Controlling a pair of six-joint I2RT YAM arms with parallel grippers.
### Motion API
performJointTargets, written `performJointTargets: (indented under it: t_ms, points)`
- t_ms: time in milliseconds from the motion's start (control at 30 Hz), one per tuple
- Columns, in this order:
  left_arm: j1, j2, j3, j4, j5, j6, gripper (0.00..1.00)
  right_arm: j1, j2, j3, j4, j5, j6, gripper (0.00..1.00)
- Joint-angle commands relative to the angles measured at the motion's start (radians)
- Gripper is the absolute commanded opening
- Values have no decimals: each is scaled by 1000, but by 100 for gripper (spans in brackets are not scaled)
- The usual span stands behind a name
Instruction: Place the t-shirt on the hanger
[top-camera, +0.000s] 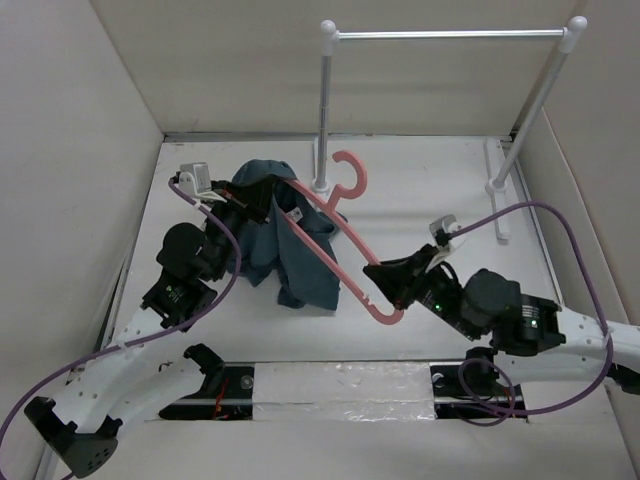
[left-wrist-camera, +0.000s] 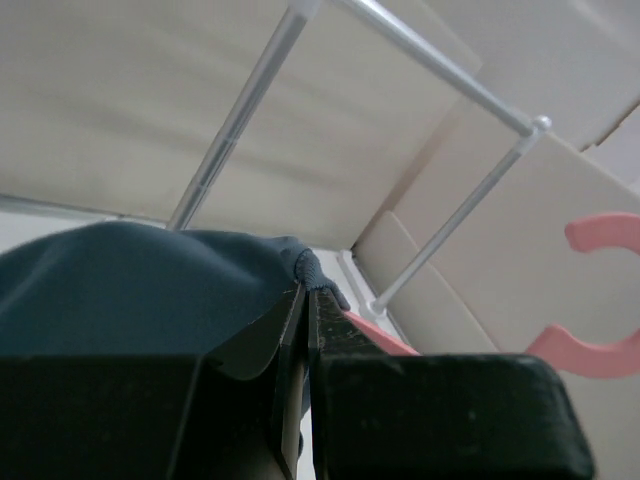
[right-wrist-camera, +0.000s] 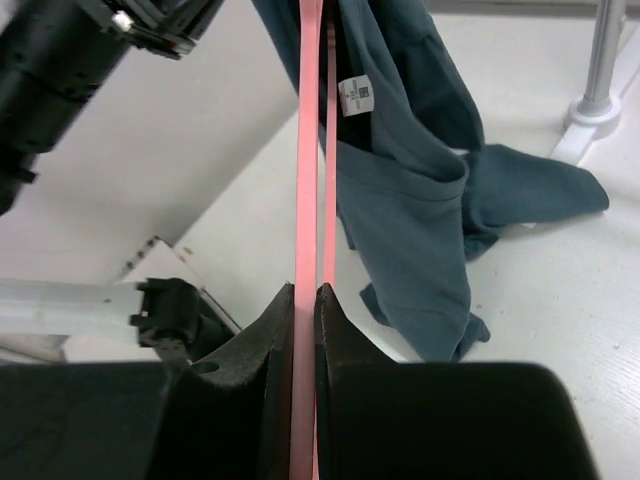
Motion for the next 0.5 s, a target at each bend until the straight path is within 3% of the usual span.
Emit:
performJointTargets:
  t_ms: [0,167,267,467]
  points:
    - [-4,-17,113,58,14,19,0,66,-23,59,73,217,-46,0]
    - [-4,-31,183,18,30,33,0,66,96,125,187,308,-146,0]
    - [-4,-28,189,19,57,33,0,66,180,107,405,363,-238,0]
    - [-4,2,156,21,120,-3,0,4,444,161,674,372,-316,0]
